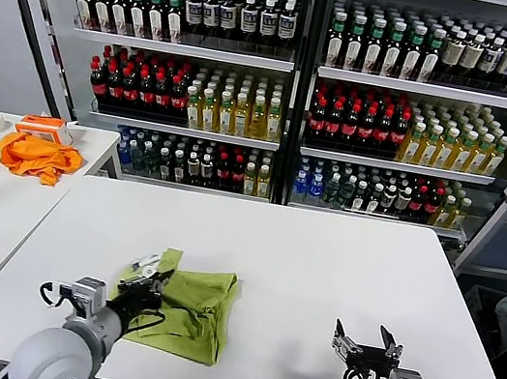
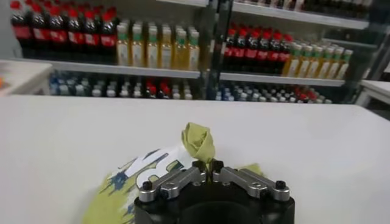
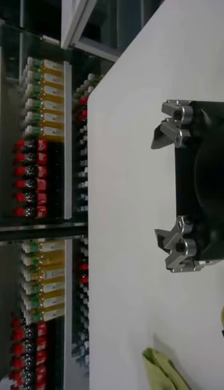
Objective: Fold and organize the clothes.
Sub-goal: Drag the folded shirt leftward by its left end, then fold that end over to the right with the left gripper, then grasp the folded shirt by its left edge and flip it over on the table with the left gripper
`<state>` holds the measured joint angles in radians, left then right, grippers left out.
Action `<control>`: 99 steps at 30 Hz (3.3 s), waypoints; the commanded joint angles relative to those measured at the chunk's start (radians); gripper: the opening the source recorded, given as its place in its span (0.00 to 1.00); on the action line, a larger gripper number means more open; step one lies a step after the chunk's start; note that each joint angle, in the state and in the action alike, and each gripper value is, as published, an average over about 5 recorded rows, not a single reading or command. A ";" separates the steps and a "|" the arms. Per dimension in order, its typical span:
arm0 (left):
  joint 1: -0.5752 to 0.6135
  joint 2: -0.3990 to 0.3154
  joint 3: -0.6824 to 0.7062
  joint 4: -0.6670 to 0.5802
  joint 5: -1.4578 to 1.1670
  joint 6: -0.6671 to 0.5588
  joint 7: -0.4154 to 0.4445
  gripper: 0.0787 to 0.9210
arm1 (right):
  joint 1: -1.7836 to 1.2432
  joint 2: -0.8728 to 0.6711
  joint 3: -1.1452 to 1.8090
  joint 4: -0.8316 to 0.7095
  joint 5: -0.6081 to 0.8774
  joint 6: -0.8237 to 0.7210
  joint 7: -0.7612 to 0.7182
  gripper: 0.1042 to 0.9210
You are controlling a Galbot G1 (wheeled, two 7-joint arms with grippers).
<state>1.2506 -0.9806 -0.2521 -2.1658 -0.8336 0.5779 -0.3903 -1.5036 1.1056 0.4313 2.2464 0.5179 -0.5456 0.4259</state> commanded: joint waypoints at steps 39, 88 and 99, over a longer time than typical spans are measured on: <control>-0.015 -0.046 -0.093 0.176 0.308 -0.026 0.037 0.64 | 0.017 0.003 -0.001 -0.035 -0.017 0.015 -0.028 0.88; 0.096 -0.092 -0.173 0.223 0.235 -0.058 0.187 0.27 | -0.033 -0.018 0.048 -0.015 -0.006 0.035 -0.044 0.88; 0.079 0.195 -0.451 0.037 0.147 0.001 0.173 0.02 | -0.001 -0.019 0.014 -0.031 -0.006 0.033 -0.044 0.88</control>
<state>1.3288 -1.0118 -0.4806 -2.0066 -0.6228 0.5559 -0.2202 -1.5188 1.0856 0.4627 2.2213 0.5114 -0.5112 0.3817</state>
